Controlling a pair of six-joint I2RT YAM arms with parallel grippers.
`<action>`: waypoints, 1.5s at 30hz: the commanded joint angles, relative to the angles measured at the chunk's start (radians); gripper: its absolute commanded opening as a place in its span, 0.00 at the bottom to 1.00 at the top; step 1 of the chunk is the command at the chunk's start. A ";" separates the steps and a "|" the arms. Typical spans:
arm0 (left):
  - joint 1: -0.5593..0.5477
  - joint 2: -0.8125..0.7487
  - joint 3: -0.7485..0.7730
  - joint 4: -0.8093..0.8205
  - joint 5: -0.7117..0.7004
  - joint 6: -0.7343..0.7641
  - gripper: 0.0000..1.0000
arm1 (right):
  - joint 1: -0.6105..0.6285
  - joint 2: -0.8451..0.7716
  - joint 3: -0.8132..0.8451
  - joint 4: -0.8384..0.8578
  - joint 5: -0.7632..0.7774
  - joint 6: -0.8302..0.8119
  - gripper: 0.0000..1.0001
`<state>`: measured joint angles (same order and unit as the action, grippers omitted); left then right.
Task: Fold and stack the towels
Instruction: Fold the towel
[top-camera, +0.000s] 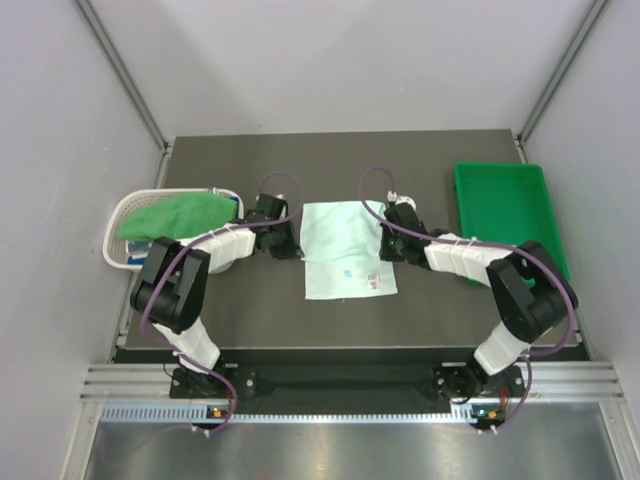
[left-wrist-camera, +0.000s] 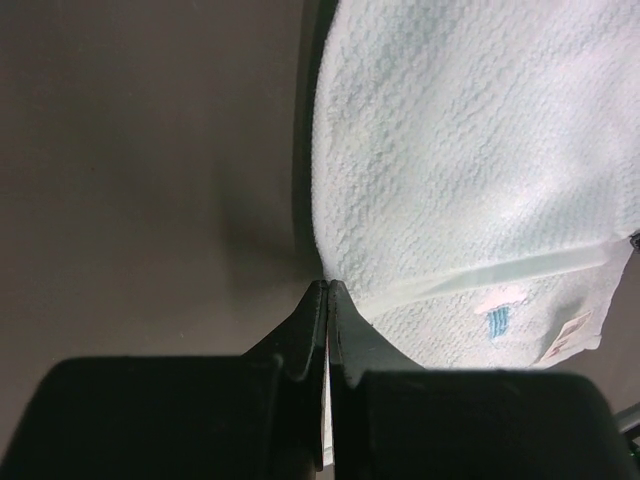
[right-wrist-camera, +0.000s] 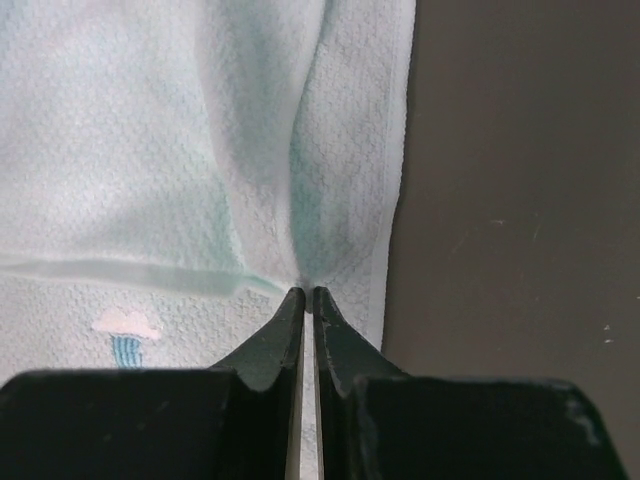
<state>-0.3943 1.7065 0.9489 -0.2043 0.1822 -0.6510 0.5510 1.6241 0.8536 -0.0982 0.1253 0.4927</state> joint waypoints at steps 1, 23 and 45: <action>-0.001 -0.022 0.053 -0.026 -0.001 0.022 0.00 | -0.010 -0.059 0.048 0.003 -0.004 0.001 0.02; 0.098 0.277 0.704 -0.098 0.085 0.004 0.00 | -0.204 0.183 0.692 -0.198 -0.113 -0.167 0.00; 0.061 0.024 0.200 -0.003 0.145 0.011 0.00 | -0.191 -0.066 0.156 -0.097 -0.208 -0.083 0.00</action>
<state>-0.3206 1.8057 1.2182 -0.2775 0.3145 -0.6453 0.3450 1.6459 1.0428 -0.2684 -0.0757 0.3862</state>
